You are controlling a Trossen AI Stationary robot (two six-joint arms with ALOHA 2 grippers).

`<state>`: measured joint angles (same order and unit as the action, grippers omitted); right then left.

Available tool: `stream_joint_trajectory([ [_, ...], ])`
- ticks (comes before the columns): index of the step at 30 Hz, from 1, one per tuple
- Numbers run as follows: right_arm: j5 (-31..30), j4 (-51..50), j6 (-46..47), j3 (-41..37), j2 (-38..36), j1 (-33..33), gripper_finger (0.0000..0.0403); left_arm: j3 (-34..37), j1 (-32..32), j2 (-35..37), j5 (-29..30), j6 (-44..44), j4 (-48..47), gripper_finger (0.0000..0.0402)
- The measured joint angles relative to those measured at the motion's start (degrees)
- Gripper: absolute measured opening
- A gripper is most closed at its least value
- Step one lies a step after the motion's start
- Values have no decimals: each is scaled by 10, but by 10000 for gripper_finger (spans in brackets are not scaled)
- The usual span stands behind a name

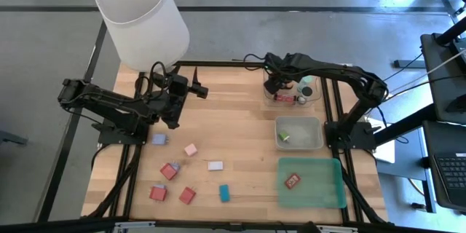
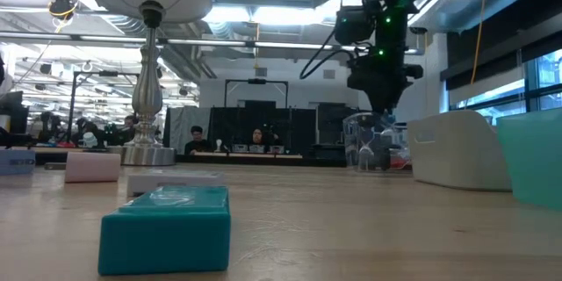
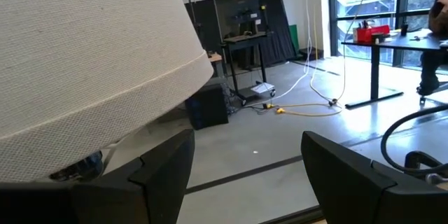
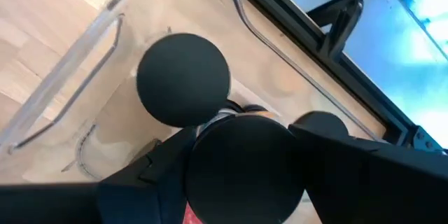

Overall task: Pick & Place Office items
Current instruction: Put the blue hourglass into the transparent bin

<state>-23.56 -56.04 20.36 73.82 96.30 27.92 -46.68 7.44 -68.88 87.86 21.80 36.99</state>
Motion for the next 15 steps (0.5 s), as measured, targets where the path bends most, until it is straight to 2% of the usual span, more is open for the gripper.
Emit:
stream_joint_trajectory([
  [6, 0, 9, -11, -2, 0, 4, 217, 0, 0, 0, 0, 0, 0, 259],
  [12, -3, 43, 15, -48, -7, 5, 217, 0, 4, 0, 2, 0, 0, 259],
  [15, 18, 44, 25, -65, 3, 3, 217, 0, 4, 0, 2, 0, 0, 259],
])
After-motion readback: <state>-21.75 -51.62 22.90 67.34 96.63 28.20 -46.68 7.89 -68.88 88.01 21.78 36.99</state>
